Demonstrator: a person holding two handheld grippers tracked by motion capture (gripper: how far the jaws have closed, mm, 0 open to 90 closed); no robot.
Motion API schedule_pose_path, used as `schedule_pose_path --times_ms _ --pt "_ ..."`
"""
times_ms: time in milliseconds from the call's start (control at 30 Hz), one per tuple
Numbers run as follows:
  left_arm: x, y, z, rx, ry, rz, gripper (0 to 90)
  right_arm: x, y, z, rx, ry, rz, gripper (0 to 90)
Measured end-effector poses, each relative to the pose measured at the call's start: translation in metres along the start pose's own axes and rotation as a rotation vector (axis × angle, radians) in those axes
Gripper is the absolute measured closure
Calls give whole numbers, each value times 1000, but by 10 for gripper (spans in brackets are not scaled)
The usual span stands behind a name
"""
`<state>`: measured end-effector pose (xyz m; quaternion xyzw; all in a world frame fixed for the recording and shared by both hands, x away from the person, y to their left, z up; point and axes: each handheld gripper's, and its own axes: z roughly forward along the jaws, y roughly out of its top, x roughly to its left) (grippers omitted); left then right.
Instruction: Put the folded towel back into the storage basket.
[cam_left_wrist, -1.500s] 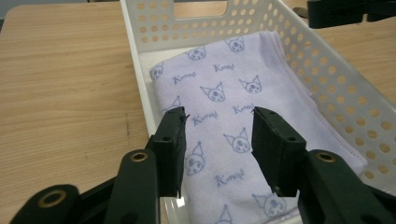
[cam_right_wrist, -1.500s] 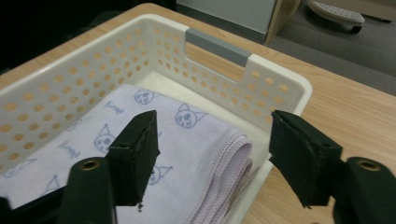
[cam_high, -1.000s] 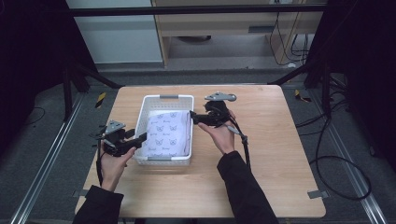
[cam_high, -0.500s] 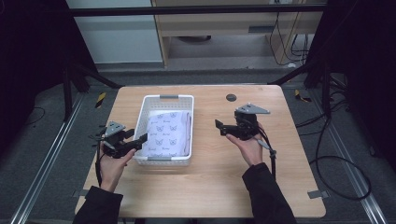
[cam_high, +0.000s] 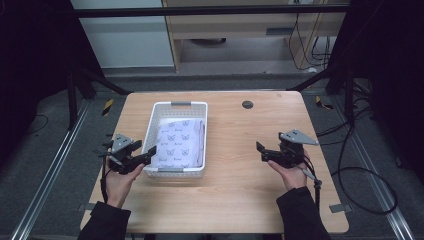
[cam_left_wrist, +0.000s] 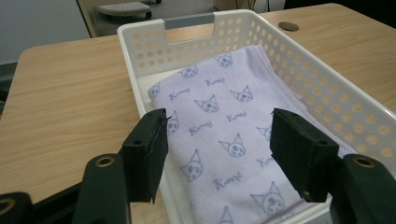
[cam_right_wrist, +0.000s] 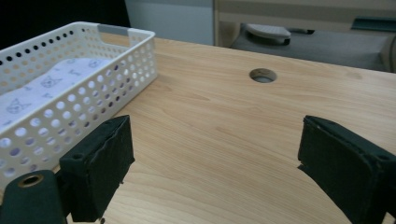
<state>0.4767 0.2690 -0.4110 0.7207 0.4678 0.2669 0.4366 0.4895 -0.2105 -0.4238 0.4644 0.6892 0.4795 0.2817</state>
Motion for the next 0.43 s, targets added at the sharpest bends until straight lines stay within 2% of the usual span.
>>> schedule_pose_path --times_ms 267,433 --pt "7 -7 -6 1 21 -2 358 -23 -18 -16 -13 -59 13 107" --pt "13 -10 -11 -9 31 -13 355 -35 -32 -22 20 -83 34 105"
